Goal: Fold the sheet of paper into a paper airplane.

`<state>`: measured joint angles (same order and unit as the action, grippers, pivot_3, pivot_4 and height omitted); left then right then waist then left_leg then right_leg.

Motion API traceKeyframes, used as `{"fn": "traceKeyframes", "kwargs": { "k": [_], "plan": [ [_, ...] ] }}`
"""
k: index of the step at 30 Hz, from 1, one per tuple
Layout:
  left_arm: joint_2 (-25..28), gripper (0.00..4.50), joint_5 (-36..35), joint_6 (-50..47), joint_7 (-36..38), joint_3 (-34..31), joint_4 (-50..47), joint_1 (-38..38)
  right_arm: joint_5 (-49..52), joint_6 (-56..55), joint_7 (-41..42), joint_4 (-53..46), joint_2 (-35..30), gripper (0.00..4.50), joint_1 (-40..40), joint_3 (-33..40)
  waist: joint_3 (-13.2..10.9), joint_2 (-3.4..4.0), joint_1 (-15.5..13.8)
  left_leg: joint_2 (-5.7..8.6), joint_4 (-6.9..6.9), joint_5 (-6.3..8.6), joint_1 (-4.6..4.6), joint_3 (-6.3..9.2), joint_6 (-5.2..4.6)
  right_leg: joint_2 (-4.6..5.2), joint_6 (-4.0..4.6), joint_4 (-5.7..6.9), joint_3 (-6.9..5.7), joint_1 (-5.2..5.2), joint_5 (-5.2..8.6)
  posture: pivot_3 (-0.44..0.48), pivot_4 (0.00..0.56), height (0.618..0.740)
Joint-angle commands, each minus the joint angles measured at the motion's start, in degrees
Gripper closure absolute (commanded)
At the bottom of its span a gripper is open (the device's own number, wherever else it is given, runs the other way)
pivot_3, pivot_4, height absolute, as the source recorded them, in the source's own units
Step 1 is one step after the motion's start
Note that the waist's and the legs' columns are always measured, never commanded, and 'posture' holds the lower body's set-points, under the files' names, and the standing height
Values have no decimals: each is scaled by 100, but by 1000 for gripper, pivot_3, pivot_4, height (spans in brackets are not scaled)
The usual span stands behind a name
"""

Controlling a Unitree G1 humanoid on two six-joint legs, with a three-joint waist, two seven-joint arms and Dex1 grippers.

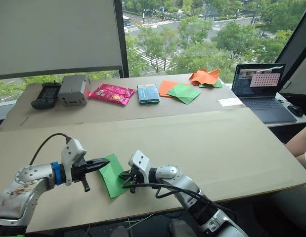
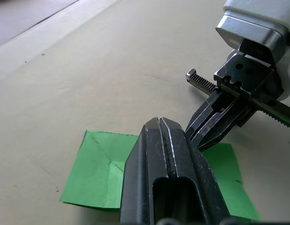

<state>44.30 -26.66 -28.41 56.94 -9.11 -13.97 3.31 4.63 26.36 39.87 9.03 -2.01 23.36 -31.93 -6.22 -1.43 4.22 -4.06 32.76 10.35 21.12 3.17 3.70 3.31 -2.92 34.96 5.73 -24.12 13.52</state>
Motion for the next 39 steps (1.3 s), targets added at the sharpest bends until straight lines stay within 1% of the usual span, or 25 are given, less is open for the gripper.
{"fn": "traceKeyframes", "kwargs": {
  "k": [1,4,8,13,18,26,31,39],
  "plan": [
    [-89,4500,406,380,-145,227,364,-10,-154,303,-50,272,-105,4437,-62,-18,0,0,-7,0,0,0,0,0,0,0,0,0,0,0,0,0,150,725],
    [-76,4500,712,687,-121,431,625,80,-109,383,-52,88,-155,4437,-27,82,-2,-2,-18,0,1,0,3,0,0,1,0,-3,0,0,0,0,150,725],
    [-60,4500,906,962,-37,601,767,224,-62,506,-75,-106,-155,4437,63,184,-5,2,-55,1,2,1,6,-2,2,5,0,-6,0,1,0,0,150,725],
    [-53,4500,1131,1136,-86,768,838,303,-135,403,-184,145,-39,4437,268,225,-7,9,-68,2,2,12,6,-5,19,8,1,-9,0,1,1,0,150,725],
    [-4,4500,1204,1203,-85,810,793,376,-162,192,-169,700,64,4437,572,256,-6,17,-62,2,2,12,6,-5,19,8,1,-8,1,1,1,0,150,725],
    [76,4500,1221,1270,-93,782,707,484,-326,-559,-187,2302,387,4437,1397,402,-6,30,-17,2,1,12,3,-4,17,7,1,-4,0,2,1,0,150,725],
    [95,4500,1222,1260,-117,750,640,545,-395,-949,-175,3101,641,4437,1898,537,-6,32,-12,2,1,12,4,-4,16,7,1,-2,0,2,1,0,150,725],
    [105,4500,1240,1258,-180,716,586,607,-483,-1383,-226,4011,961,4437,2437,659,-10,43,-22,2,1,12,4,-3,16,6,1,0,0,4,1,0,150,725]
  ]
}}
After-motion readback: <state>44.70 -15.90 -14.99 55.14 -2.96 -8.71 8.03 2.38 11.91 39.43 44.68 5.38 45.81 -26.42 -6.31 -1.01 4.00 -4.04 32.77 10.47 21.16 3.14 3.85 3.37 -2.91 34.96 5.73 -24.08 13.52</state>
